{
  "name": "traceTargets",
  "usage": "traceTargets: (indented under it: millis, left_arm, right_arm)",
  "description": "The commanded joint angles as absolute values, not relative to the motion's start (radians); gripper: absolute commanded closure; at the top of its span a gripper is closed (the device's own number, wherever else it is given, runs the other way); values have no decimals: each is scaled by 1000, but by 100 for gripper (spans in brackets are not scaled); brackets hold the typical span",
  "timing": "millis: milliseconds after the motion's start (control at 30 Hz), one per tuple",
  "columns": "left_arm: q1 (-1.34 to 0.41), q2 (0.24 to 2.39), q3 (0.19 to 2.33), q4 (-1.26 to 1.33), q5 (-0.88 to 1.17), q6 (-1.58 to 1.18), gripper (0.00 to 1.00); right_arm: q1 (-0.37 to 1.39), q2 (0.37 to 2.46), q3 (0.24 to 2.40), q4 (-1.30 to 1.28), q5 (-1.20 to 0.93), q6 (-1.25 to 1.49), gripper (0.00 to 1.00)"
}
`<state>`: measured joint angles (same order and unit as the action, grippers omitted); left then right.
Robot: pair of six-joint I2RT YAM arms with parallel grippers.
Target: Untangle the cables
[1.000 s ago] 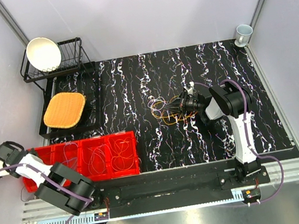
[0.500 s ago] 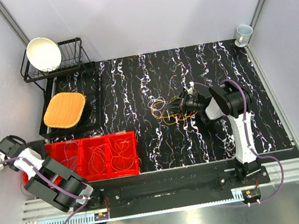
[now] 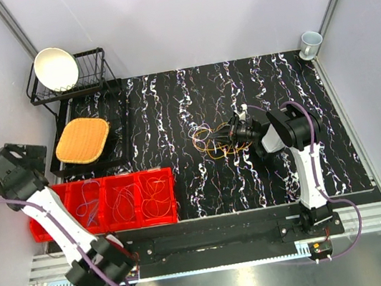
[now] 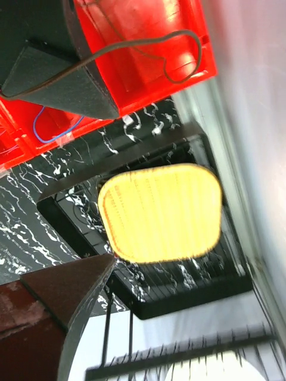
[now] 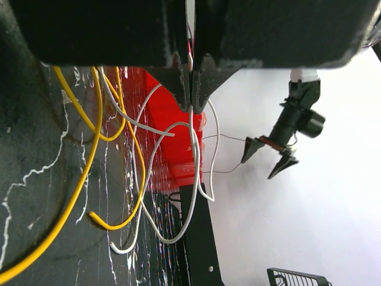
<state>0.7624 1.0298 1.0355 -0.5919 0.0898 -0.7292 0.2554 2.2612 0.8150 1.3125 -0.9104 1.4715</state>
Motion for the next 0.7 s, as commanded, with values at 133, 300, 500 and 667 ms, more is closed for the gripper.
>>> traceTargets:
  millis: [133, 300, 500, 667]
  left_arm:
    - [658, 953, 1155, -704, -289, -614, 1]
    - [658, 1097, 1140, -780, -467, -514, 1]
    - [660, 1195, 1002, -722, -376, -508, 1]
    - [628, 1160, 1035, -770, -496, -479, 1]
  right_arm:
    - [256, 2270, 844, 1503, -937, 1480, 100]
    - [255, 2272, 844, 1505, -939, 1485, 100]
    - [256, 2283, 847, 1509, -936, 1497, 100]
    - [256, 2281, 847, 1509, -939, 1500, 100]
